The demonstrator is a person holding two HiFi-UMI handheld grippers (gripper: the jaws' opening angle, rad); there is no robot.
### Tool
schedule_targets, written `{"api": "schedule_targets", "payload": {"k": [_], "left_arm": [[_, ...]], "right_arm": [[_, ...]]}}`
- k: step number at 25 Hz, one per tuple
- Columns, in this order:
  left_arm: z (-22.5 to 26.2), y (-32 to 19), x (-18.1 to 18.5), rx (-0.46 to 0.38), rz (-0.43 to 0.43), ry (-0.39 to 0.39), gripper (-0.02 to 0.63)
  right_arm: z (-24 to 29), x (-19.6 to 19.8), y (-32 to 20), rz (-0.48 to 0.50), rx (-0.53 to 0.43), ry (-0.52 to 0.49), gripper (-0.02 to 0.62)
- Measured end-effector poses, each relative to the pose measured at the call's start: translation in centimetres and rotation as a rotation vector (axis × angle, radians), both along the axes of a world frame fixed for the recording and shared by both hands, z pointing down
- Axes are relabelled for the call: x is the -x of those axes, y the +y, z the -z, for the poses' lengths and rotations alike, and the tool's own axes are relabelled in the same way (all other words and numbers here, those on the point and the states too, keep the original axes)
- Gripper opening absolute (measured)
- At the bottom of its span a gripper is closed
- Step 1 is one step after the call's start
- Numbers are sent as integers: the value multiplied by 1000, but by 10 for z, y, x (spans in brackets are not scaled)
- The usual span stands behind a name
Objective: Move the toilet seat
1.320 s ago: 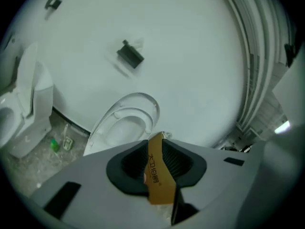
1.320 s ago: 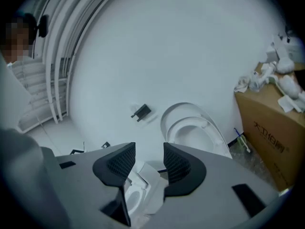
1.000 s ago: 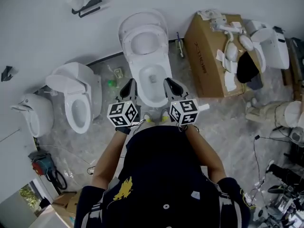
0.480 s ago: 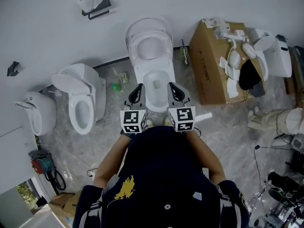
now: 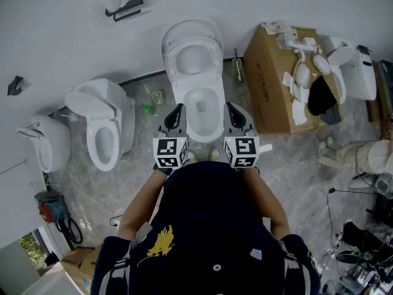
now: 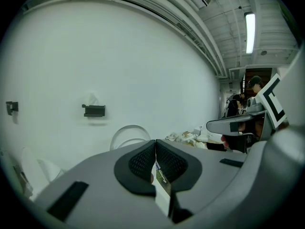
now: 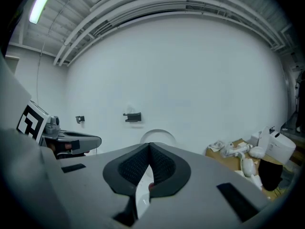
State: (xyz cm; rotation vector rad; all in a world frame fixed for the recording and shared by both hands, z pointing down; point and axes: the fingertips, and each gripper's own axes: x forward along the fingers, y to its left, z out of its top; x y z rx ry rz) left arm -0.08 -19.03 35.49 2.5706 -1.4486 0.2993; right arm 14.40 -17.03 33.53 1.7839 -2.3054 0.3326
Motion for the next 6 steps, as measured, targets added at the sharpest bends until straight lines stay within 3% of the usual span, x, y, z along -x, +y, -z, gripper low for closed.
{"api": "schedule_targets", "payload": {"k": [6], "left_arm": [[0, -1, -3, 5, -13, 4, 21]], "right_arm": [[0, -4, 3, -16, 1, 7, 25]]}}
